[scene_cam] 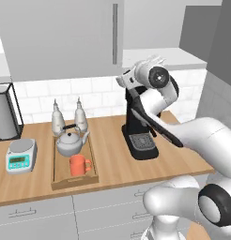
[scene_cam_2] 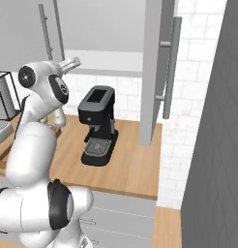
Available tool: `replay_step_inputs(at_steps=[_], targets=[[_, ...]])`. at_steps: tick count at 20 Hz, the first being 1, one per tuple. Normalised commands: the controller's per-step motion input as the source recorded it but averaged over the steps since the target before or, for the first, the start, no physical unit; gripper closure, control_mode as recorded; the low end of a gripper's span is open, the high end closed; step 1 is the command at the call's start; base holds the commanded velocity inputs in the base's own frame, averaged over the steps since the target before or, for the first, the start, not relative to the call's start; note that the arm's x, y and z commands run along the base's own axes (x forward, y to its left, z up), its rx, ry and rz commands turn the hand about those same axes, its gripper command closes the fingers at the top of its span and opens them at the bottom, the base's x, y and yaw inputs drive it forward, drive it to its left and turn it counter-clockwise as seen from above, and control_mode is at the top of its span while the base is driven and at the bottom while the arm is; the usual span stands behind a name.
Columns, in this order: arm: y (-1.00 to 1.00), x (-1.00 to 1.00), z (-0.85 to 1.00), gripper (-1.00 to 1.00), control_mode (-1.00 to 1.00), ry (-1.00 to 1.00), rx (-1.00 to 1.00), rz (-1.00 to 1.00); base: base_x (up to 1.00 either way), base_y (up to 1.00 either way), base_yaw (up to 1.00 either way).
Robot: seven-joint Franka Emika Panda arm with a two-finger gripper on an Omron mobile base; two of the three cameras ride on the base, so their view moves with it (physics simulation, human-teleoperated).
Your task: Pick the kettle from the counter and place it on the tray. Then pick the mug from the cabinet and place it on the tray. Then close the cabinet doors.
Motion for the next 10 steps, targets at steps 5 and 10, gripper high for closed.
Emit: replay_step_inputs(at_steps=[5, 10], targets=[[-0.14, -0.57, 0.75, -1.0, -1.0, 0.57, -0.04, -0.33, 0.0, 0.0, 0.0], [-0.42, -0.62, 0.35, -1.0, -1.0, 0.42, 0.0, -0.18, 0.0, 0.0, 0.0]])
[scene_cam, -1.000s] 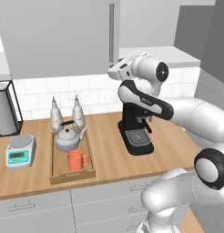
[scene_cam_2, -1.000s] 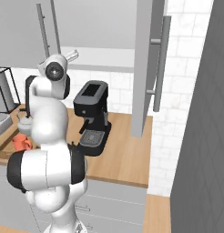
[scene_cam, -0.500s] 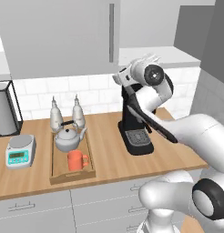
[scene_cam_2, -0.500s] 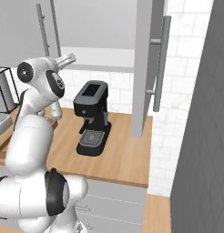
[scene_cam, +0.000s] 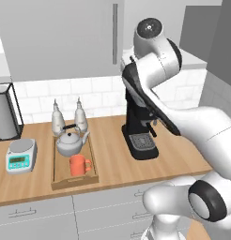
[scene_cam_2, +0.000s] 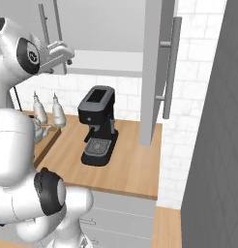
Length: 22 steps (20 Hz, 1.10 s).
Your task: Pick the kettle from the counter and place it on the tray. Then pick the mug from the cabinet and place it on the tray. Then close the cabinet doors.
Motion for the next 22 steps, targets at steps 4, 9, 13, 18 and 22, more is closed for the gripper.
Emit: replay_step_inputs(at_steps=[4, 9, 13, 18, 22], targets=[[-0.37, -0.95, 0.0, -1.0, -1.0, 0.01, 0.0, -0.18, 0.0, 0.0, 0.0], [-0.29, -1.0, 0.0, -1.0, -1.0, -0.12, 0.0, -0.13, 0.0, 0.0, 0.0], [-0.27, -0.94, 0.0, -1.0, -1.0, -0.14, 0.07, -0.09, 0.0, 0.0, 0.0], [-0.38, -0.9, 0.0, -1.0, -1.0, -0.06, 0.19, -0.12, 0.0, 0.0, 0.0], [-0.36, -0.48, 0.0, -1.0, -1.0, -0.01, 0.22, -0.12, 0.0, 0.0, 0.0]])
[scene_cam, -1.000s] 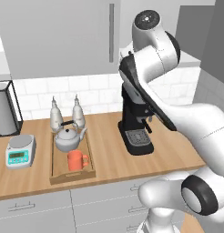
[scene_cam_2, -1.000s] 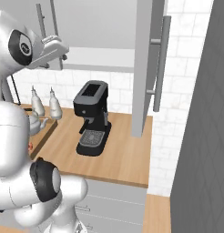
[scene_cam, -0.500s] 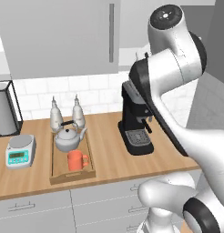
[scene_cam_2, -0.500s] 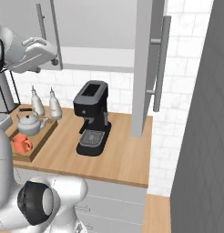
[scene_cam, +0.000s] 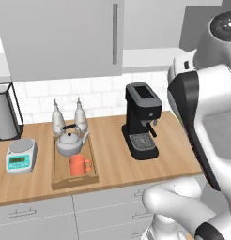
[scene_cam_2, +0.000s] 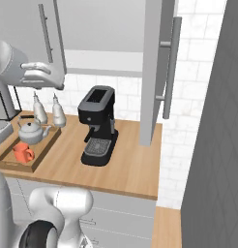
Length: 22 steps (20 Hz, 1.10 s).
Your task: Pick the kettle from the counter and place it on the tray. Then pick the mug from the cabinet and place it on the tray. Then close the cabinet doors.
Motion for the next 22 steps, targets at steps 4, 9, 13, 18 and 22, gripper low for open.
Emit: replay_step_inputs(at_steps=[4, 9, 13, 18, 22], targets=[[-0.29, -0.29, 0.0, -1.0, -1.0, -0.01, 0.2, 0.0, 0.0, 0.0, 0.0], [-0.37, -0.54, 0.0, -1.0, -1.0, -0.27, 0.27, -0.21, 0.0, 0.0, 0.0], [-0.45, -0.59, 0.0, -1.0, -1.0, -0.37, 0.38, -0.35, 0.0, 0.0, 0.0], [-0.53, -0.68, 0.0, -1.0, -1.0, -0.31, 0.42, -0.3, 0.0, 0.0, 0.0], [-0.52, -0.51, 0.0, -1.0, -1.0, -0.13, 0.29, -0.19, 0.0, 0.0, 0.0]])
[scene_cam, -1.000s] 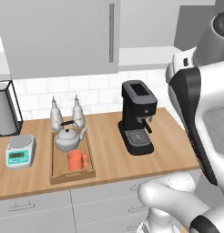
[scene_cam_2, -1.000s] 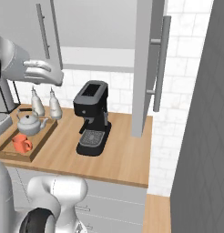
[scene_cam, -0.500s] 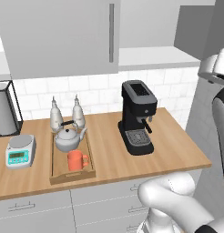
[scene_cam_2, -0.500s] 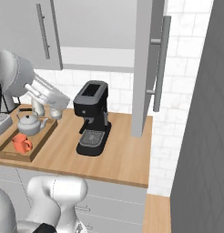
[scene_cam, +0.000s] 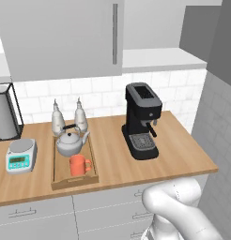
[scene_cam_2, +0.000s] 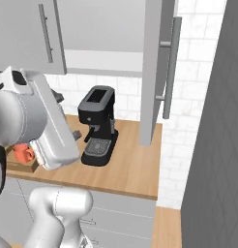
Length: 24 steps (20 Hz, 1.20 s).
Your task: Pick the kettle from the counter and place it on the tray. Then pick the mug from the cabinet and place it on the tray. Then close the cabinet doors.
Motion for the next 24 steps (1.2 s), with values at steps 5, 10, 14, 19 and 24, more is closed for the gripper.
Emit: replay_step_inputs(at_steps=[5, 10, 14, 19, 24], targets=[[-0.4, -0.43, 0.0, -1.0, -1.0, -0.06, 0.02, -0.12, 0.0, 0.0, 0.0], [-0.49, -0.34, 0.0, -1.0, -1.0, -0.05, 0.11, -0.12, 0.0, 0.0, 0.0], [-0.51, -0.1, -0.11, -1.0, -1.0, -0.19, 0.19, -0.16, 0.0, 0.0, 0.0], [-0.26, 0.03, -0.41, -1.0, -1.0, -0.25, 0.06, -0.22, 0.0, 0.0, 0.0], [-0.31, 0.08, -0.3, -1.0, -1.0, -0.2, 0.16, -0.21, 0.0, 0.0, 0.0]])
